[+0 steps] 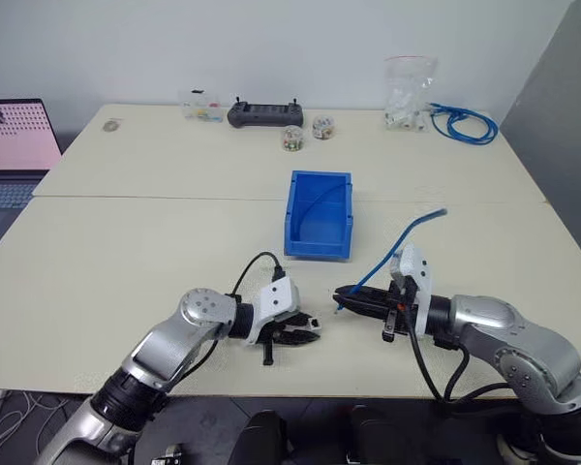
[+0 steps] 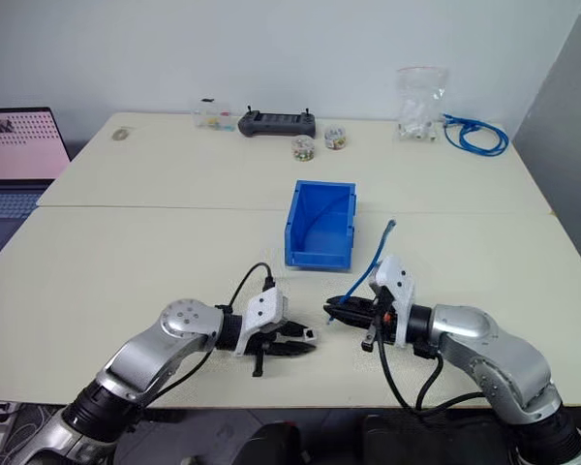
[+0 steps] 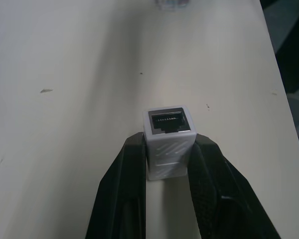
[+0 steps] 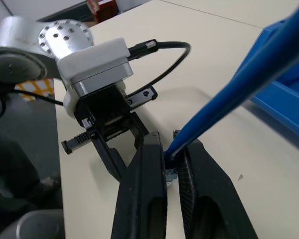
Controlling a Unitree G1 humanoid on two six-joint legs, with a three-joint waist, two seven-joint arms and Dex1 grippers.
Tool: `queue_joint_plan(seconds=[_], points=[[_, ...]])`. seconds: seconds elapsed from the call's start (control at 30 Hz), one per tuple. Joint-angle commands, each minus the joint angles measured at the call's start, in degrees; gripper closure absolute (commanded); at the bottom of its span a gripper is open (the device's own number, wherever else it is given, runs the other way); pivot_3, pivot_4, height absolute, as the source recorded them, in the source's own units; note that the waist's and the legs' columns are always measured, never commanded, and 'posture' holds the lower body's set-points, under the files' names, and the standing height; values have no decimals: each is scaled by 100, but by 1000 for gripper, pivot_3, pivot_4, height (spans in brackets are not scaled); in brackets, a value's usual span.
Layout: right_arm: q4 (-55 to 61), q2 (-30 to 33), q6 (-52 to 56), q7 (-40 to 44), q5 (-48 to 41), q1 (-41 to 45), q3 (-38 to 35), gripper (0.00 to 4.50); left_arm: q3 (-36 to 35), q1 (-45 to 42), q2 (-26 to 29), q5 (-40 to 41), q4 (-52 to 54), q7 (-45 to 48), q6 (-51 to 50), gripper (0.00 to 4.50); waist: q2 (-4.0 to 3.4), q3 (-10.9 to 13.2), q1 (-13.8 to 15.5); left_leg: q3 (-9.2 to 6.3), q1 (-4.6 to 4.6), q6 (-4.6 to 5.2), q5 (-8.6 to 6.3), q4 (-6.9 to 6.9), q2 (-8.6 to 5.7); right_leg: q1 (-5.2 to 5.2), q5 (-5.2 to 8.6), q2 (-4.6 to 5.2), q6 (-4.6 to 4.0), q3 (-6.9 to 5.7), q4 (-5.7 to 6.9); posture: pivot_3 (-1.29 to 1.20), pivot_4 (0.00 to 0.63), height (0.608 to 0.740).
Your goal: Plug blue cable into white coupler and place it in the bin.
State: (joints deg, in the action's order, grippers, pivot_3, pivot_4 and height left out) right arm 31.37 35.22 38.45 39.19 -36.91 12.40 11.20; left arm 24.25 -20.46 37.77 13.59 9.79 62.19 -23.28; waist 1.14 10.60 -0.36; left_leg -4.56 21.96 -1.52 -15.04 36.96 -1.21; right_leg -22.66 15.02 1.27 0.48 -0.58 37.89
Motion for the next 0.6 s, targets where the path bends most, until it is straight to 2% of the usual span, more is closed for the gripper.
queue_joint_plan(seconds=[0.03, 0.23, 0.6], points=[[-10, -33, -545, 370, 530, 242, 343, 4461, 171, -32, -6, -206, -228, 301, 272, 3673, 0, 0, -8, 2, -2, 0, 0, 0, 0, 0, 0, 0, 0, 2, 0, 0, 150, 740], [-345, -104, -922, 833, 968, 436, 698, 4462, 136, -121, -120, -308, -433, 384, 419, 3673, 0, 0, -2, -1, -3, 0, 0, 1, -1, 3, 0, 1, 0, 0, 1, 0, 150, 740], [-819, -262, -1283, 1264, 1421, 472, 890, 4462, 106, -22, -206, -420, -495, 414, 580, 3673, 0, 0, 4, -2, -5, 0, 0, 3, -3, 4, 0, 4, 1, 1, 2, 0, 150, 740]])
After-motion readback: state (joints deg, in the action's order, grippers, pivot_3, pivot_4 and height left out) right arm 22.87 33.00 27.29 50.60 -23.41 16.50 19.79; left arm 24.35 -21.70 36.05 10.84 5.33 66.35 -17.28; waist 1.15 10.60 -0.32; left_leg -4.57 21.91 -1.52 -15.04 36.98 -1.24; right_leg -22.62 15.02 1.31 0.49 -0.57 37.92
